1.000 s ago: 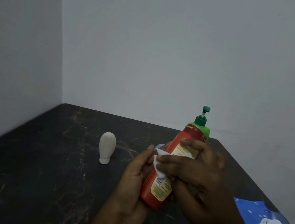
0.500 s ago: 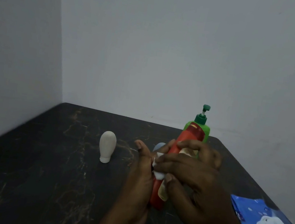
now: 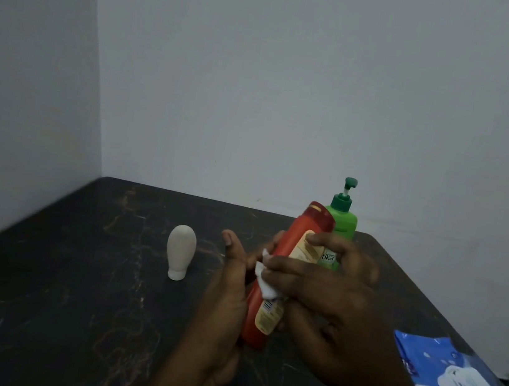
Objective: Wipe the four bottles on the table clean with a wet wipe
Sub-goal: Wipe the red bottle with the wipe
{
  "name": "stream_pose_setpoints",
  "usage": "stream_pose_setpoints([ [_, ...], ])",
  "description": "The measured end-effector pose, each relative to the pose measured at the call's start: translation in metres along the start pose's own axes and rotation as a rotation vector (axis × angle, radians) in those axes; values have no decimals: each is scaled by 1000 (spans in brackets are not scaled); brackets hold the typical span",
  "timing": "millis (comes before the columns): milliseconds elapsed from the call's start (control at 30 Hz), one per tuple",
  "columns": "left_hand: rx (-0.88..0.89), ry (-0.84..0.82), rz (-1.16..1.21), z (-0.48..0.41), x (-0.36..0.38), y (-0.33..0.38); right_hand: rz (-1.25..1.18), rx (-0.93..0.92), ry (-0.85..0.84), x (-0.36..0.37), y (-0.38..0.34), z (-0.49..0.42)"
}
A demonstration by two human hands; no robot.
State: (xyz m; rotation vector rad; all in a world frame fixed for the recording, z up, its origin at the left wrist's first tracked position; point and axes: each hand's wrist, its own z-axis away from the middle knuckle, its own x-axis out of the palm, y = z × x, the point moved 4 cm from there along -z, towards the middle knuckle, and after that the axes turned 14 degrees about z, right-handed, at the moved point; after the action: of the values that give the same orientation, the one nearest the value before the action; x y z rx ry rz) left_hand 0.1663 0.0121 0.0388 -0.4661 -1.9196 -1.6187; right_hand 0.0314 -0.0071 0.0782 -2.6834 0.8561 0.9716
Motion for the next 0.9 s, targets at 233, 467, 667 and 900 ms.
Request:
stream_pose_setpoints([
  [233, -47, -112, -96, 1, 8, -1, 300, 338, 213, -5, 33, 0],
  [467, -70, -35, 70, 6, 4, -1, 85, 227, 158, 7, 19, -1],
  [667, -132, -50, 331, 3, -1, 0, -119, -79, -177, 0, -6, -2],
  [900, -153, -74, 319, 7, 4, -3, -14, 146, 90, -7, 8, -6],
])
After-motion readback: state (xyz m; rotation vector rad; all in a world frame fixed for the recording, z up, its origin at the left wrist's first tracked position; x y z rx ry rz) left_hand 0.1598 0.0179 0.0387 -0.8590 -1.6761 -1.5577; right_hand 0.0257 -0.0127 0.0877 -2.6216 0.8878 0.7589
